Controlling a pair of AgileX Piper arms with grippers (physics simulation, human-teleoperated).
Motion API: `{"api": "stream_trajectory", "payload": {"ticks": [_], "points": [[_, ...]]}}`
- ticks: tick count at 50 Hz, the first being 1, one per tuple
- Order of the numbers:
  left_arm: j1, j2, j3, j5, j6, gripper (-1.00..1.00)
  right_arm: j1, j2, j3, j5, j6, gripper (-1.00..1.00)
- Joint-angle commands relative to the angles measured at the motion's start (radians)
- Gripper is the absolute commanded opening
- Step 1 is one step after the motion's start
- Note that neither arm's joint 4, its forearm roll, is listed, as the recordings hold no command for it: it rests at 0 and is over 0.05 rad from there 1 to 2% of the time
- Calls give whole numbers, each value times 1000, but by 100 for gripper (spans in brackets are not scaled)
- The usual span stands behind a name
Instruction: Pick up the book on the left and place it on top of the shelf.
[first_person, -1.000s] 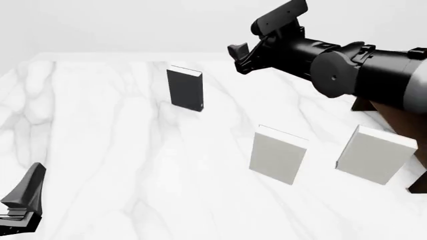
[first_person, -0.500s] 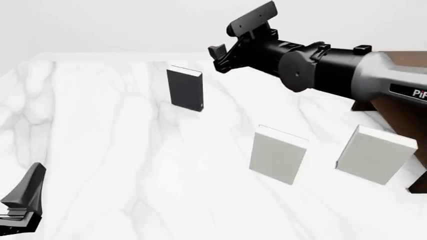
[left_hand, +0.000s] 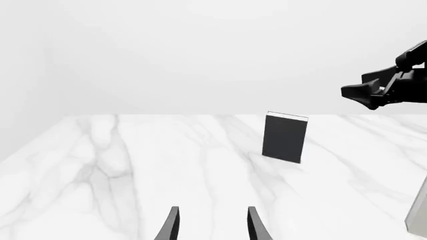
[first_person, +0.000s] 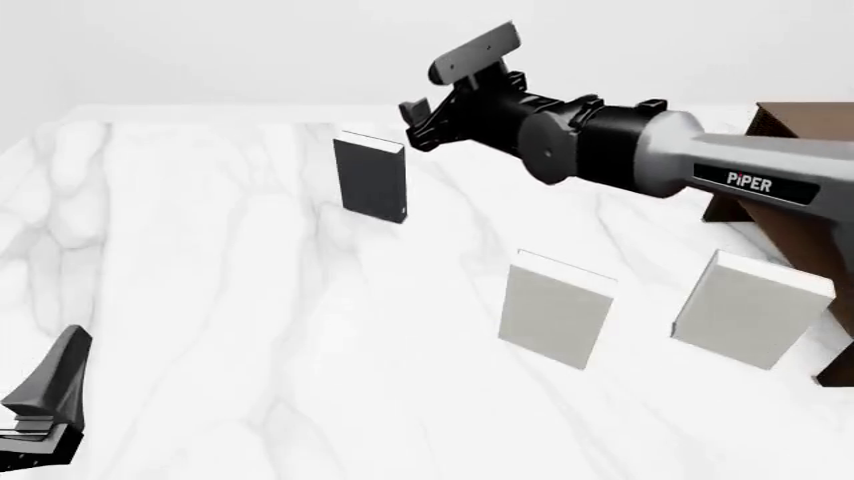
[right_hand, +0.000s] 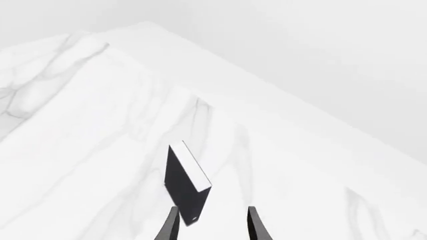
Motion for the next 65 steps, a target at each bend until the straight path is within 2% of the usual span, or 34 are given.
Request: {"api": "stream_trajectory", "payload": {"ticks": [1, 30, 65], "points": [[0, 0, 0, 0, 0, 100, 0, 49, -24, -17, 8, 100], [0, 0, 0, 0, 0, 100, 14, 137, -65, -39, 53, 100], [0, 0, 0, 0, 0, 100, 4, 250, -153, -37, 75, 100]]}}
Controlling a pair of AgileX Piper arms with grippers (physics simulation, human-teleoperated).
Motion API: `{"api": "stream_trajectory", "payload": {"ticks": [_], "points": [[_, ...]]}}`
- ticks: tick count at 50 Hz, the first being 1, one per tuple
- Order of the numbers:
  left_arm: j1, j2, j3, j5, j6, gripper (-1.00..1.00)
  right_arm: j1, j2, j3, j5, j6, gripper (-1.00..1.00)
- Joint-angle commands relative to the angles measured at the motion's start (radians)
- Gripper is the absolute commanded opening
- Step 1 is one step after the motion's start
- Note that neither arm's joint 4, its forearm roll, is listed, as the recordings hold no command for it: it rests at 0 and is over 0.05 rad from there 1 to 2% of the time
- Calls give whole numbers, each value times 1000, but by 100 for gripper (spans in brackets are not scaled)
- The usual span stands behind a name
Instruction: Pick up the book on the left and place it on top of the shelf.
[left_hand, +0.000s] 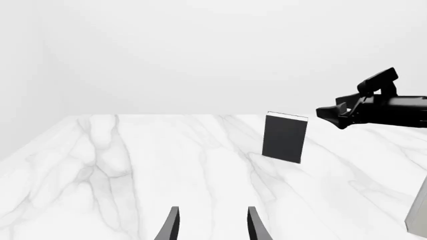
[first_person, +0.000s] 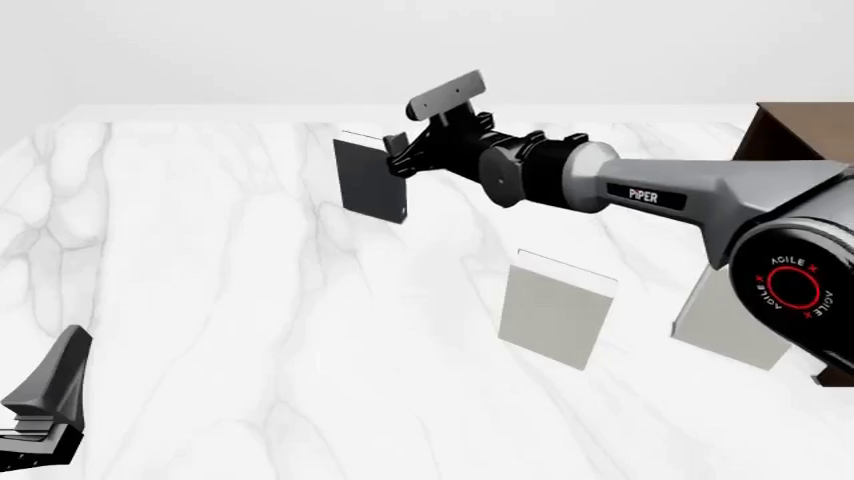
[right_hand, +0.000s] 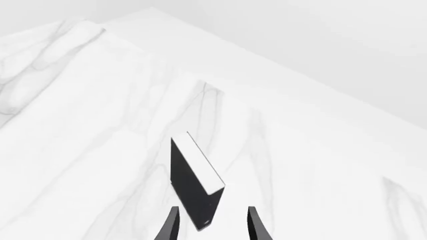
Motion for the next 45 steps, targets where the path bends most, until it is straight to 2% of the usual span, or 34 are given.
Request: {"api": "stream_trajectory", "payload": {"ticks": [1, 15, 45], "points": [[0, 0, 0, 0, 0, 100, -1, 33, -26, 1, 9, 100], [0, 0, 0, 0, 0, 100, -7, 104, -101, 21, 14, 100], [0, 0, 0, 0, 0, 100, -5, 182, -176, 38, 11, 100]]}}
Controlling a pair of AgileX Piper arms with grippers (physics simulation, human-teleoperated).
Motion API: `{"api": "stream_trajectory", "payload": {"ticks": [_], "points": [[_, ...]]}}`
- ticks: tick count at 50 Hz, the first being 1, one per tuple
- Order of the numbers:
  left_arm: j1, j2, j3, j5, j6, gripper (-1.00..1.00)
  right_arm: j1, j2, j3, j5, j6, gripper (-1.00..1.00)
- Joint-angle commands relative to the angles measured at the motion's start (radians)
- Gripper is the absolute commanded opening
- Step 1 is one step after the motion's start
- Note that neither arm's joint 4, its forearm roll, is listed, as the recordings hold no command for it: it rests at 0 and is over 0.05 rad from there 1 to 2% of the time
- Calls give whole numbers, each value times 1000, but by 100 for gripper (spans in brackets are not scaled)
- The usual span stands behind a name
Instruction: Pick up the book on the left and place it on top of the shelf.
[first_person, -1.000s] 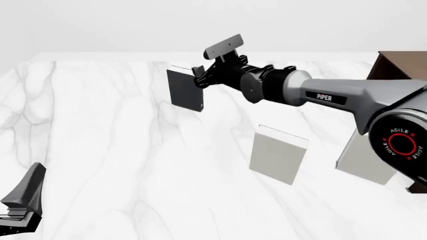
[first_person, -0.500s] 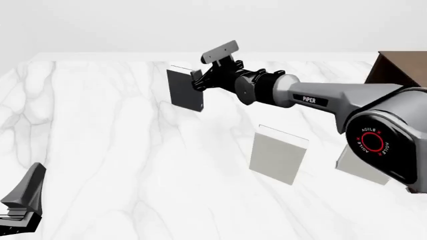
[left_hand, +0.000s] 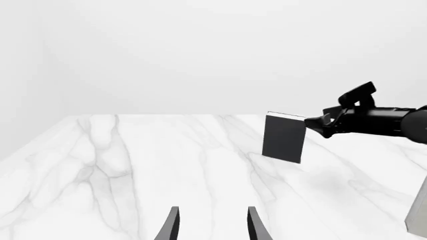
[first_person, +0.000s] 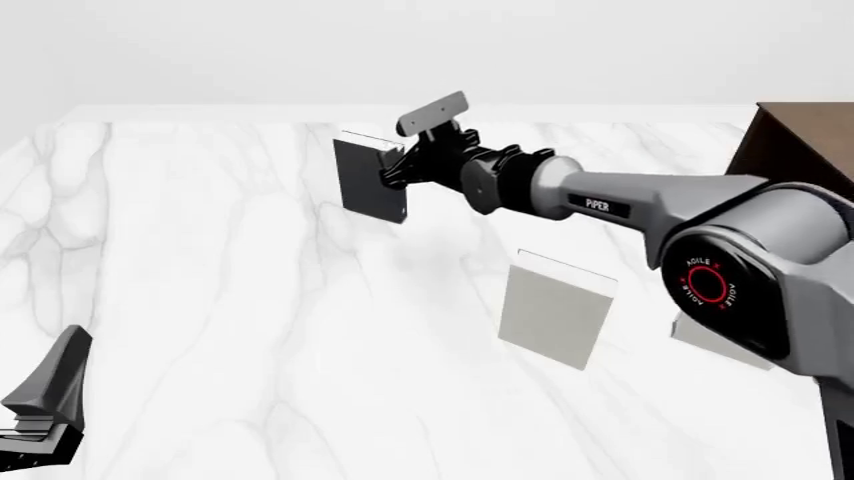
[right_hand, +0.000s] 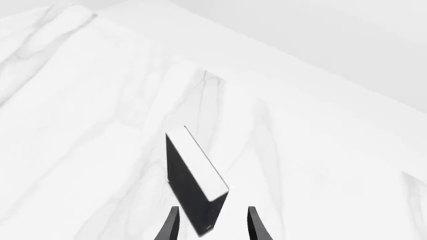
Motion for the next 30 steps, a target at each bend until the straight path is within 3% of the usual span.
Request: {"api": "stream_trajectory", "payload": {"ticks": [1, 30], "points": [[0, 0, 0, 0, 0, 100, 3, 36, -36, 4, -3, 100], [0, 0, 0, 0, 0, 100, -2, 138, -150, 44, -1, 100]]}}
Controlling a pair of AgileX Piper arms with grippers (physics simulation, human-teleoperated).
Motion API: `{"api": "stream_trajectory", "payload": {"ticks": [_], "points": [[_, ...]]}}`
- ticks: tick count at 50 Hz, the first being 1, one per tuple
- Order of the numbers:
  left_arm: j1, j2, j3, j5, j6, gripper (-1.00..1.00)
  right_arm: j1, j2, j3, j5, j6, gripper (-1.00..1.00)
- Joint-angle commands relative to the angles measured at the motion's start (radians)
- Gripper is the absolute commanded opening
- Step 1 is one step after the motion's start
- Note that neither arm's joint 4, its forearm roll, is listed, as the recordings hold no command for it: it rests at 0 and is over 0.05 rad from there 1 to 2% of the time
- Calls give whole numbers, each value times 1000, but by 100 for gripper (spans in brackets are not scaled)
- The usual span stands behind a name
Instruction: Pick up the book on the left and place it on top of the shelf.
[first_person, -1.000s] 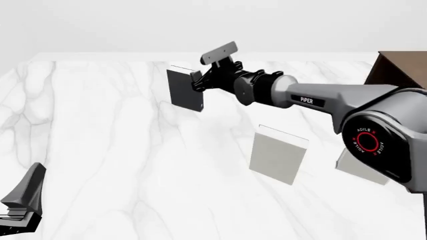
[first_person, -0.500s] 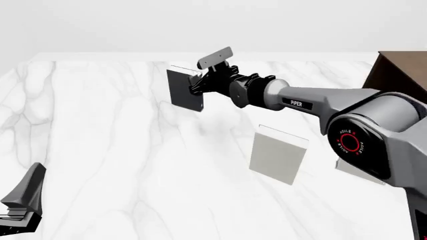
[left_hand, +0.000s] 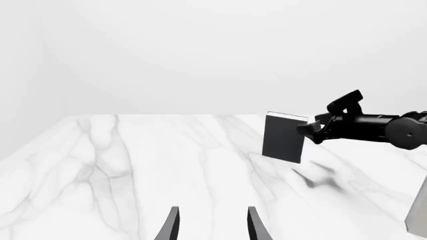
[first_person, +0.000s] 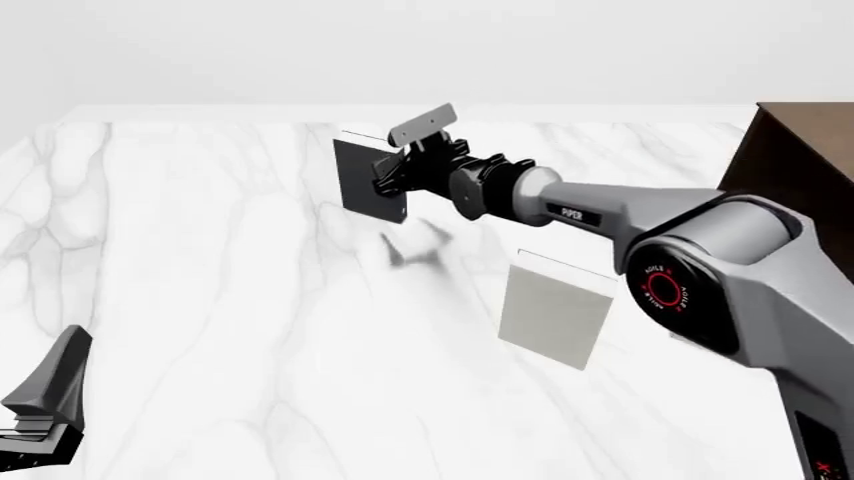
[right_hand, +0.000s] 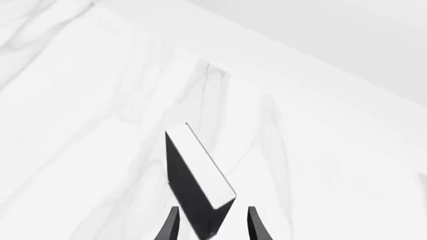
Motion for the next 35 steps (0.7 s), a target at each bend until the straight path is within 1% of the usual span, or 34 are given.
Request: {"api": "stream_trajectory", "payload": {"ticks": [1, 31, 35], "points": [[0, 0, 0, 0, 0, 100, -6, 38, -45, 17, 1, 100], [0, 0, 0, 0, 0, 100, -1, 142, -134, 46, 17, 100], [0, 0, 0, 0, 0, 100, -4, 159, -160, 58, 12, 100]]}}
